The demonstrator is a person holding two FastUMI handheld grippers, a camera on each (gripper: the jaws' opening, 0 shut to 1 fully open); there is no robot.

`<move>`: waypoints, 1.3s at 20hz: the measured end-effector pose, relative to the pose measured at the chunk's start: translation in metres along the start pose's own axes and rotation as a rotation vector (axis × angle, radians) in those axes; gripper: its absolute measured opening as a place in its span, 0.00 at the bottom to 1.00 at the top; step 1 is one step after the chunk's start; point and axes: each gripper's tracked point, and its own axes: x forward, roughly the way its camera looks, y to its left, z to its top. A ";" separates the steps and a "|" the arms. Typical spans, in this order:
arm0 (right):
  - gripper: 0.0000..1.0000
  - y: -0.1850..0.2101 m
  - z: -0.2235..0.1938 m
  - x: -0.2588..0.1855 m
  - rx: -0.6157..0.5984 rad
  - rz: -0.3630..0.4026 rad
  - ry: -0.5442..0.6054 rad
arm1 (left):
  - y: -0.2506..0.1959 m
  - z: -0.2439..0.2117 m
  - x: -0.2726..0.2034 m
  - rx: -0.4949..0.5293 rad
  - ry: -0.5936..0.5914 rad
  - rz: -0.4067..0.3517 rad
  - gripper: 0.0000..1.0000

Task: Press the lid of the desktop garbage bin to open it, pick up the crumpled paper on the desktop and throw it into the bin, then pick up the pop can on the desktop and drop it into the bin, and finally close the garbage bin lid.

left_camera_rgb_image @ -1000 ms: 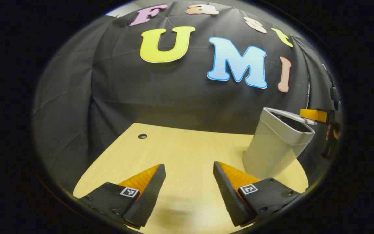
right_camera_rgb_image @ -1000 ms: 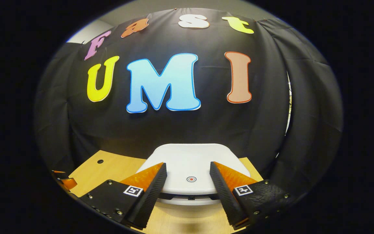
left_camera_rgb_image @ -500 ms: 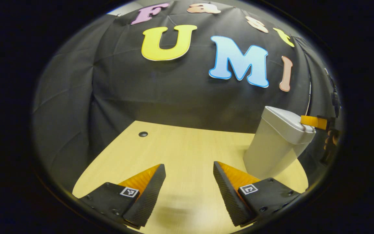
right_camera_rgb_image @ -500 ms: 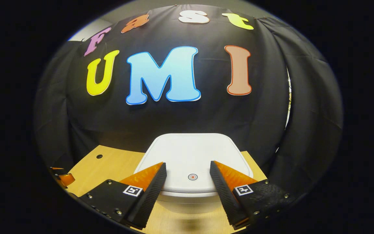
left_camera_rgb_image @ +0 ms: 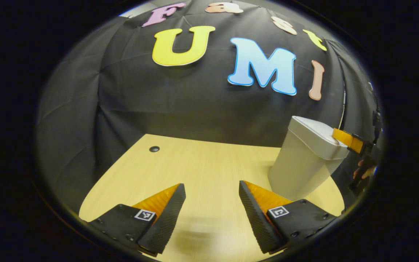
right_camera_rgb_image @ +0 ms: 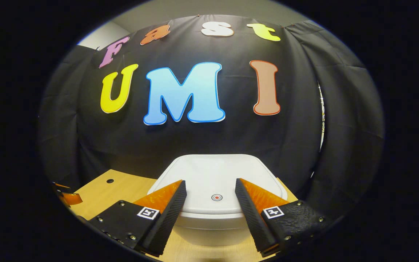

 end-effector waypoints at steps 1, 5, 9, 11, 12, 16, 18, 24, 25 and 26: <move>0.89 0.001 -0.001 0.001 -0.002 0.003 -0.003 | 0.000 0.000 -0.001 -0.001 -0.001 0.000 0.97; 0.89 0.000 0.002 0.000 -0.010 0.002 -0.029 | -0.001 0.002 -0.003 0.006 -0.008 0.002 0.97; 0.88 0.001 0.006 0.000 -0.033 0.005 -0.044 | 0.000 0.010 -0.005 0.017 -0.032 0.008 0.92; 0.88 0.000 0.007 0.001 -0.030 0.001 -0.024 | 0.002 0.015 -0.007 0.012 -0.052 0.014 0.97; 0.88 0.001 0.009 0.001 -0.031 0.000 -0.017 | 0.002 0.020 -0.008 0.007 -0.065 0.013 0.97; 0.89 0.016 0.032 -0.019 -0.036 0.025 -0.062 | 0.002 0.040 -0.015 0.017 -0.118 0.022 0.97; 0.88 0.026 0.045 -0.031 -0.044 0.036 -0.096 | -0.004 0.056 -0.019 0.033 -0.155 0.012 1.00; 0.88 0.053 0.072 -0.069 -0.042 0.061 -0.160 | -0.042 0.093 -0.037 0.109 -0.252 -0.059 1.00; 0.88 0.055 0.076 -0.074 -0.043 0.058 -0.167 | -0.051 0.096 -0.040 0.122 -0.263 -0.078 1.00; 0.88 0.055 0.078 -0.080 -0.045 0.052 -0.172 | -0.059 0.098 -0.040 0.138 -0.268 -0.098 1.00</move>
